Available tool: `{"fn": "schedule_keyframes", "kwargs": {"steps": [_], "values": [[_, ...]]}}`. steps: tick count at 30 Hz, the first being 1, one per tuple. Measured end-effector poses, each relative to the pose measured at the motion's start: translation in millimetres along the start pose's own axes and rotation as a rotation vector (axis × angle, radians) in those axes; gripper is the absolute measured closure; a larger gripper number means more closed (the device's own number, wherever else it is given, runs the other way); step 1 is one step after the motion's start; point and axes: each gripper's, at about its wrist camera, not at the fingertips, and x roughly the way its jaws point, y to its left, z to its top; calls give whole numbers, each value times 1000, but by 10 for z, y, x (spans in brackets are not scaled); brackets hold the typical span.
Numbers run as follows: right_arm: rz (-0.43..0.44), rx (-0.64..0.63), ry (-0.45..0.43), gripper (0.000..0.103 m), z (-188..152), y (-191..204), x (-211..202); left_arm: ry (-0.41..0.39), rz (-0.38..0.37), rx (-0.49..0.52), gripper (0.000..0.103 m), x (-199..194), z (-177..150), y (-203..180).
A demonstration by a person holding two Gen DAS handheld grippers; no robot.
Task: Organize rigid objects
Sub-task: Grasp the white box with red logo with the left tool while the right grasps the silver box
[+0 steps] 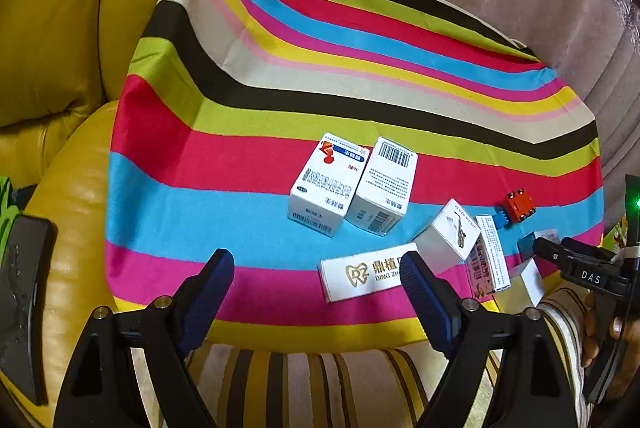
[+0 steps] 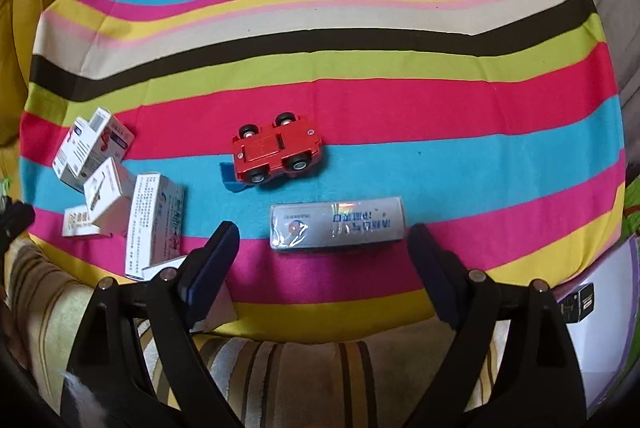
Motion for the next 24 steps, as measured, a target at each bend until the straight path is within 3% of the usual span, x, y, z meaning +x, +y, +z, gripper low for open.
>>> {"fn": "schedule_keyframes", "kwargs": {"steps": [6, 8, 21, 24], "values": [[0, -6, 28, 16, -4, -15, 120, 18, 43, 30, 17, 107, 93, 7], [1, -2, 32, 26, 3, -25, 146, 25, 51, 34, 19, 143, 117, 25], [81, 29, -2, 26, -43, -89, 121, 89, 76, 147, 22, 521, 319, -127], [76, 25, -4, 26, -47, -75, 119, 105, 70, 162, 28, 608, 362, -139]]}}
